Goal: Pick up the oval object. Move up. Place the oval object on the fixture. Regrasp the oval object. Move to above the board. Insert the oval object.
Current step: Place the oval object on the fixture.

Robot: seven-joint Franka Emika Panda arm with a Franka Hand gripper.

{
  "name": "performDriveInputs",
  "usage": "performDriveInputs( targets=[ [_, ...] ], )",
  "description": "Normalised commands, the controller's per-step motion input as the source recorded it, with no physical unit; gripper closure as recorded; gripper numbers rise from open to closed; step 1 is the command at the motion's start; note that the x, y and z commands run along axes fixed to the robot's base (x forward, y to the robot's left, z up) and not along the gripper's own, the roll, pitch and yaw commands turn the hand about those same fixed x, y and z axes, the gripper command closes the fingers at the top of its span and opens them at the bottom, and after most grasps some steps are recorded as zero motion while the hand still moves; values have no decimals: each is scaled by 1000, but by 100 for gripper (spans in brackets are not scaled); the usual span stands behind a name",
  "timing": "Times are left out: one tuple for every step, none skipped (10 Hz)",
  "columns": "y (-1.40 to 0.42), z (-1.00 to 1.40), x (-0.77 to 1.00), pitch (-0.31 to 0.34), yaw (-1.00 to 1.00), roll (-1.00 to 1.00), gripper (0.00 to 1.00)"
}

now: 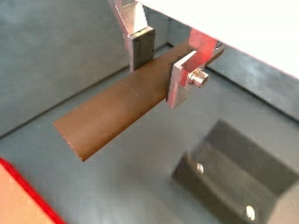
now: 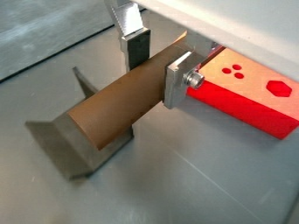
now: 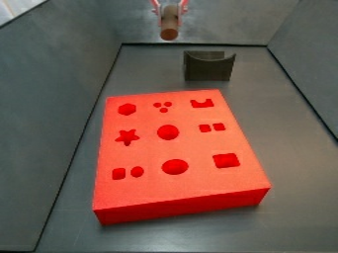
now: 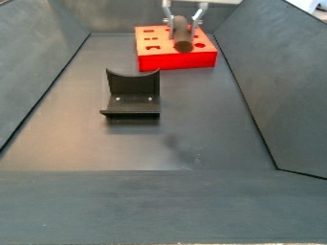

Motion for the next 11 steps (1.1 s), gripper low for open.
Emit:
performDriveInputs(
  targets=[
    [-210, -112, 1000, 165, -172, -80, 100],
    [-159, -88, 1000, 154, -98, -54, 100],
    [-127, -73, 1000, 150, -71, -37, 100],
    [-106, -61, 1000, 152, -58, -26, 100],
    [-57, -31, 920, 158, -38, -2, 100],
    [-38, -22, 832, 160, -31, 9, 100],
    [-21, -19, 751, 150, -26, 18, 100],
    [836, 652, 922, -5, 98, -1000, 100],
    [794, 616, 782, 8, 88, -1000, 100],
    [654, 452, 628, 26, 72, -1000, 100],
    [485, 255, 474, 40, 63, -1000, 100]
  ],
)
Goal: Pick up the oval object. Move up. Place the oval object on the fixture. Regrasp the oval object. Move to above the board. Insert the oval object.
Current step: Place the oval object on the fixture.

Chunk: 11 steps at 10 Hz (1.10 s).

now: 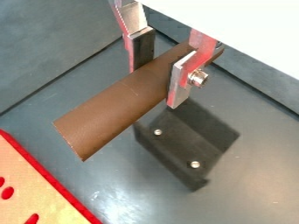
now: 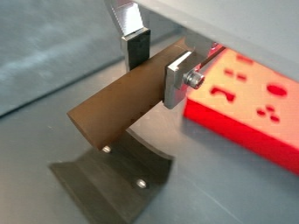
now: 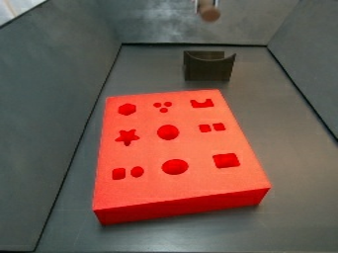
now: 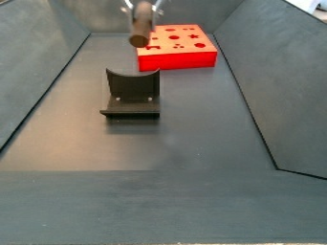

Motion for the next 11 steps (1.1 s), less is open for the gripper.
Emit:
performDriveInputs(
  targets=[
    [241, 60, 323, 55, 49, -1000, 100],
    [99, 38, 243, 74, 37, -1000, 100],
    [77, 42, 182, 90, 30, -1000, 100],
    [71, 22, 73, 110, 8, -1000, 100],
    [52, 4, 48, 111, -20, -1000, 100],
    [44, -10, 57, 128, -48, -1000, 100],
    [47, -10, 66, 129, -61, -908, 100],
    [48, -7, 71, 118, -85, -687, 100],
    [46, -14, 75, 97, -103, -463, 100],
    [43, -15, 70, 82, -109, -299, 100],
    [29, -3, 64, 68, -105, -226, 100]
  ],
)
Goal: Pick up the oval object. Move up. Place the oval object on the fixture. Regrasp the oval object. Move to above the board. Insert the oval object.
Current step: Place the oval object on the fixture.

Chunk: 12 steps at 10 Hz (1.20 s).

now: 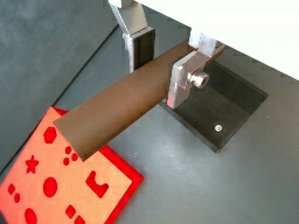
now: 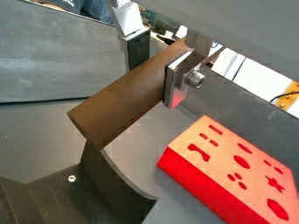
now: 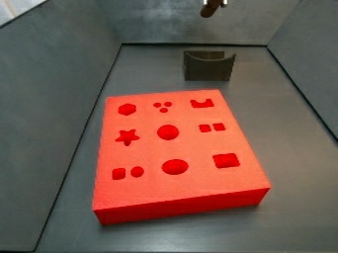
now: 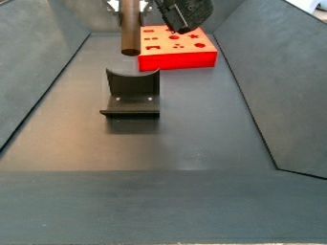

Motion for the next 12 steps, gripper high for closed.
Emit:
performDriveInputs(
  targets=[
    [132, -1000, 121, 257, -173, -1000, 100],
    [136, -1000, 126, 247, -180, -1000, 100],
    [141, -1000, 146, 257, -232, -1000, 100],
    [138, -1000, 158, 196, -253, -821, 100],
    [140, -1000, 160, 130, -260, -662, 100],
    [142, -1000, 162, 87, -258, -551, 100],
    [142, -1000, 171, 24, -235, -331, 100],
    [135, -1000, 186, -15, -211, -234, 100],
    [106, -732, 143, -51, -169, -189, 100],
    [92, -597, 125, -66, -148, -178, 100],
    [64, -346, 96, -89, -102, -155, 100],
    [57, -211, 72, -97, -73, -139, 100]
  ],
)
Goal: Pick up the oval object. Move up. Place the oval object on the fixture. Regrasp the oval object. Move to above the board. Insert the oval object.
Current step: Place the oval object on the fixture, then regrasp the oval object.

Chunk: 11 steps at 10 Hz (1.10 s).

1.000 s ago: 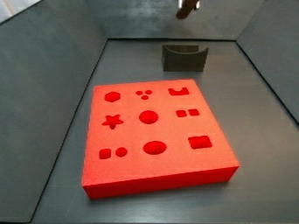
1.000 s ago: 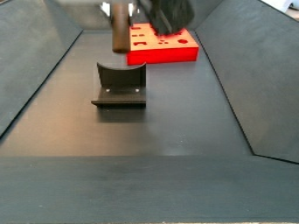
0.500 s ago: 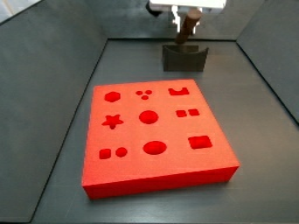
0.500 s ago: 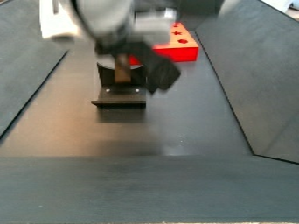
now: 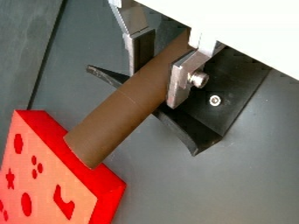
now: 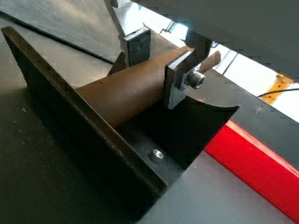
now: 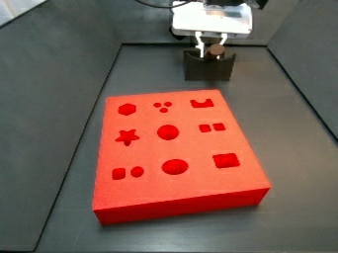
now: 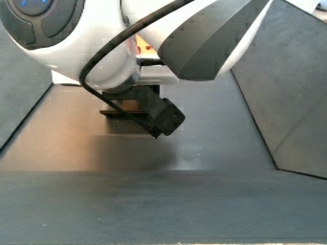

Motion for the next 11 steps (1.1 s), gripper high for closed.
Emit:
performDriveInputs(
  targets=[
    [68, -178, 51, -96, -49, -117, 100],
    [68, -178, 49, -92, -19, -112, 100],
    [67, -178, 48, -89, -2, -109, 100],
    [0, 0, 0, 0, 0, 0, 0],
    [0, 1000, 0, -32, -111, 2, 0],
    [4, 1000, -7, -31, -99, 6, 0],
    [9, 1000, -21, -33, -71, 16, 0],
    [8, 1000, -27, -38, -43, 28, 0],
    [4, 1000, -34, -36, -19, 39, 0],
    [5, 854, -38, -24, 7, 44, 0],
    [2, 669, -38, -14, 21, 48, 0]
  ],
)
